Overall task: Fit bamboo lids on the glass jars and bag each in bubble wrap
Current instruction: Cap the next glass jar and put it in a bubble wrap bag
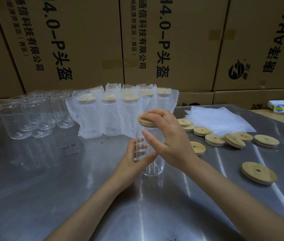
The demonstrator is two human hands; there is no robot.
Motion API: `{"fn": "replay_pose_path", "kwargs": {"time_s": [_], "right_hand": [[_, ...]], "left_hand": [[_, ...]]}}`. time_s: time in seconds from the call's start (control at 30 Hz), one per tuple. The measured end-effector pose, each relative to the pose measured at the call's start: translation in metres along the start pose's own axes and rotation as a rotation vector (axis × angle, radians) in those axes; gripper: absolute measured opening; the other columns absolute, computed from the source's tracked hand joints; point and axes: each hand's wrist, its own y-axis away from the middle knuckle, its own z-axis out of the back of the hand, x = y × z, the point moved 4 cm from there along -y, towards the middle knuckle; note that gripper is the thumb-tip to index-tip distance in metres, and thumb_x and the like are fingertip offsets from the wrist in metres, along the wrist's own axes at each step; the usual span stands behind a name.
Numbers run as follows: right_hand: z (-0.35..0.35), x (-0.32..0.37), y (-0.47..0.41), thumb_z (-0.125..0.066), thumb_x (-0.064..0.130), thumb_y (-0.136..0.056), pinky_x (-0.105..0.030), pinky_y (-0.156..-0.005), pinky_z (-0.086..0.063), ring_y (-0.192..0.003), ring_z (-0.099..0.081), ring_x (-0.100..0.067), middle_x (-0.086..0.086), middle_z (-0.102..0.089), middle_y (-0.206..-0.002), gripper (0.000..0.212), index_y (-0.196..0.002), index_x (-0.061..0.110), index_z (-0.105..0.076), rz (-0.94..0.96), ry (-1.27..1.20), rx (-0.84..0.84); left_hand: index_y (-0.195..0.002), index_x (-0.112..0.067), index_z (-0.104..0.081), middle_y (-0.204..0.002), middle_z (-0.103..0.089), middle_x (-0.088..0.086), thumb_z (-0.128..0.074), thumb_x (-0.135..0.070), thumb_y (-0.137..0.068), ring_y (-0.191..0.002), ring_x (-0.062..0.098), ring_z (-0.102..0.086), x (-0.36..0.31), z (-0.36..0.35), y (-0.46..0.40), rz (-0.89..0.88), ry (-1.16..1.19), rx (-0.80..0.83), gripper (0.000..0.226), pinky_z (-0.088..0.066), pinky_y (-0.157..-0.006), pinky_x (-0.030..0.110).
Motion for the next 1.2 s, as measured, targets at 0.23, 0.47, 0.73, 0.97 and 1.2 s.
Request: {"fn": "replay_pose_path", "kwargs": {"time_s": [0.23,0.47,0.73,0.97,1.2], "right_hand": [[0.003,-0.107,0.032,-0.035,0.042,-0.099,-0.032,-0.100,-0.035,-0.122,-0.048,-0.020,-0.001,-0.057,-0.126,0.043,-0.124,0.014,-0.057,-0.483,0.135,-0.087],[0.026,-0.184,0.034,-0.045,0.025,-0.097,-0.042,-0.108,-0.028,-0.130,-0.038,-0.032,-0.016,-0.052,-0.137,0.042,-0.131,0.004,-0.053,-0.799,0.580,-0.080],[0.031,-0.215,0.037,-0.031,0.037,-0.096,-0.042,-0.111,-0.023,-0.133,-0.031,-0.034,-0.021,-0.045,-0.140,0.050,-0.126,0.010,-0.058,-1.102,0.643,0.060],[0.031,-0.222,0.038,-0.030,0.039,-0.096,-0.040,-0.103,-0.029,-0.121,-0.046,-0.033,-0.018,-0.056,-0.127,0.053,-0.120,0.004,-0.061,-1.155,0.717,0.108],[0.039,-0.218,0.039,-0.036,0.035,-0.097,-0.041,-0.103,-0.030,-0.125,-0.041,-0.035,-0.023,-0.052,-0.131,0.052,-0.120,-0.004,-0.060,-1.142,0.660,-0.070]], "left_hand": [[-0.121,-0.036,-0.042,-0.124,-0.057,-0.006,-0.070,-0.060,-0.061,-0.115,0.009,-0.058,0.006,0.001,-0.002,0.013,0.006,-0.002,0.070,-0.048,-0.099,0.031],[-0.121,-0.037,-0.043,-0.123,-0.057,-0.008,-0.067,-0.065,-0.055,-0.113,0.006,-0.058,0.008,0.002,-0.005,0.004,0.020,0.002,0.076,-0.049,-0.098,0.029],[-0.117,-0.045,-0.044,-0.122,-0.058,-0.013,-0.068,-0.068,-0.056,-0.113,0.004,-0.059,0.013,0.001,-0.009,0.000,-0.001,0.012,0.069,-0.048,-0.100,0.033],[-0.118,-0.044,-0.044,-0.122,-0.058,-0.012,-0.068,-0.067,-0.056,-0.114,0.006,-0.059,0.013,0.002,-0.009,-0.006,-0.001,0.008,0.069,-0.048,-0.100,0.034],[-0.118,-0.045,-0.043,-0.122,-0.058,-0.013,-0.068,-0.067,-0.057,-0.114,0.005,-0.059,0.012,0.001,-0.009,-0.002,-0.001,0.017,0.069,-0.047,-0.101,0.035]]}}
